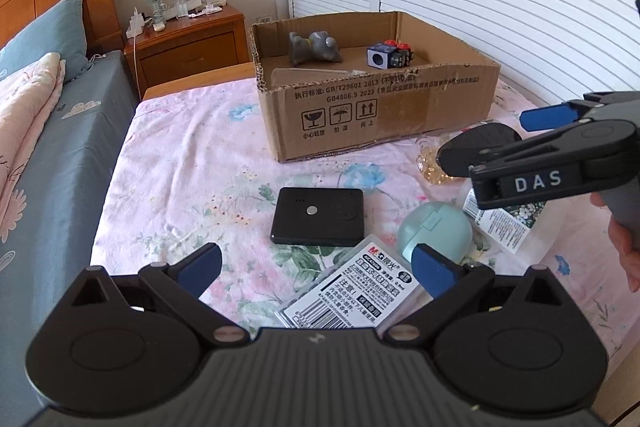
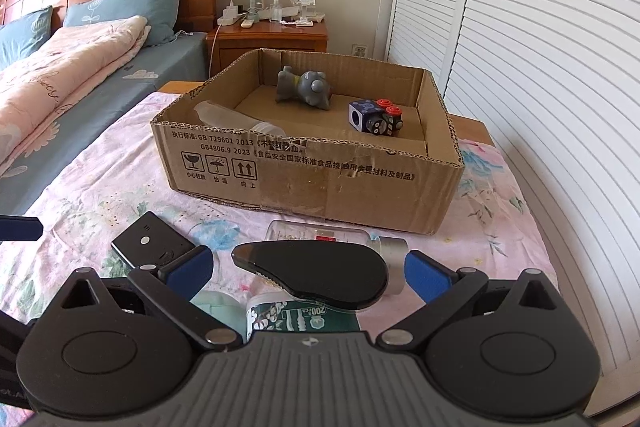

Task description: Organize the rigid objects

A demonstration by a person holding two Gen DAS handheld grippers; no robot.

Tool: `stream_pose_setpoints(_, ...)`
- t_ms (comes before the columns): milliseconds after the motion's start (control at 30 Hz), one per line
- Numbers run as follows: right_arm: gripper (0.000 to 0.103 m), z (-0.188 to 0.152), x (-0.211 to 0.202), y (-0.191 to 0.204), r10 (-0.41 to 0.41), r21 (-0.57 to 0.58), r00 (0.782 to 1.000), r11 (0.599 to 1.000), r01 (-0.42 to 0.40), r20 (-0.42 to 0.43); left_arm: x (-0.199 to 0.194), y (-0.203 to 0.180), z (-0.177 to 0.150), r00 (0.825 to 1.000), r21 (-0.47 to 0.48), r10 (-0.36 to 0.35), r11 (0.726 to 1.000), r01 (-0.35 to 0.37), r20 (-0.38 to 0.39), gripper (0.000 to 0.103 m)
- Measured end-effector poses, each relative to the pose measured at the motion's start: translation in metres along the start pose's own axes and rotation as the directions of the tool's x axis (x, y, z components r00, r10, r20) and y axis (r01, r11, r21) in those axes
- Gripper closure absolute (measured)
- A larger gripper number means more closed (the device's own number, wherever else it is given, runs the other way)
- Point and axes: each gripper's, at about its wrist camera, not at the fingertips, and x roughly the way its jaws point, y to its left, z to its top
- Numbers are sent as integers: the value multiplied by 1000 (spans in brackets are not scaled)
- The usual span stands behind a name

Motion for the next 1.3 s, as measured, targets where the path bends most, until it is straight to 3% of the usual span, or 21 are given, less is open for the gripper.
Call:
stream_pose_setpoints(167,0,0,10,1,-47,-7,999,999,47,-4,5,1,-1,1000,-3,-11,1000,11,-14,2)
stream_pose_setpoints(467,0,-8,8,-28,-48,57,998,997,51,-45,18,-4,0,999,-11,-17,1000,17,-44,2)
stream_pose_setpoints(600,0,-15,2,-41,-7,115,998,993,14,-62,24,-9,-2,998,-5,-19,1000,18,-62,2)
stream_pose_setpoints(767,0,-23,-6,-36,92,97,991,992,-83,-97,32,-12,-6,997,-9,-17,1000,16,-82,2)
stream_pose_setpoints(933,0,-35,-9,-31,59,42,989,998,-54,-134,33,-6,-8,996,-47,-35,998,31,-84,2)
stream_pose_setpoints(1300,0,-59,-21,-55,-25,47,985,998,33,-169,25,5,-15,996,-63,-13,998,7,-93,1)
